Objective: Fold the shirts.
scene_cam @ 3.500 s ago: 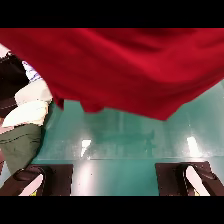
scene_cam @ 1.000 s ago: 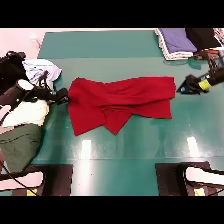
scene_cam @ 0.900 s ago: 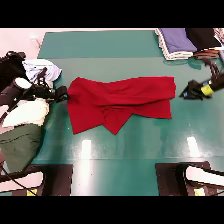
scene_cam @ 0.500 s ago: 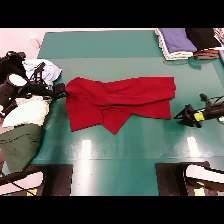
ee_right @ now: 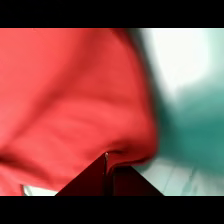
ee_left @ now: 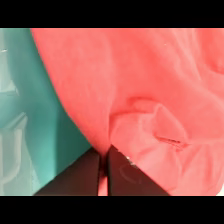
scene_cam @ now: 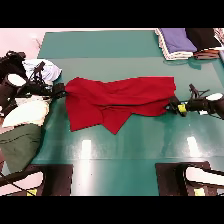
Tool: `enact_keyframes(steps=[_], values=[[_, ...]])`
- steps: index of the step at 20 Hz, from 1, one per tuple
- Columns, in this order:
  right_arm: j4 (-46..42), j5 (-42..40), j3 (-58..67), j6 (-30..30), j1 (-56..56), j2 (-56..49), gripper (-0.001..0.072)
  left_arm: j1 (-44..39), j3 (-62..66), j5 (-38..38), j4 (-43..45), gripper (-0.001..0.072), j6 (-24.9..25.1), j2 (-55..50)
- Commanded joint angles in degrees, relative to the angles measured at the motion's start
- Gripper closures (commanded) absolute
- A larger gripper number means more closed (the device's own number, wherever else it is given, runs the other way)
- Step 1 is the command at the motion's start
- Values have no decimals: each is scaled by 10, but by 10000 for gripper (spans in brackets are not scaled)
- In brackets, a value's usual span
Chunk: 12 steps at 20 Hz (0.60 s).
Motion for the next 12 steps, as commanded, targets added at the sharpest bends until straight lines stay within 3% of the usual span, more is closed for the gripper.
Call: enact_keyframes(steps=[1, 7, 12], values=[[12, 14, 57, -26, 29, 35, 696, 0, 14, -3, 4, 679, -3, 42], [12, 127, 322, -47, -37, 229, 696, 5, 240, -25, 17, 679, -2, 235], [12, 143, 553, -29, -147, 321, 696, 5, 506, -28, 45, 681, -5, 313]])
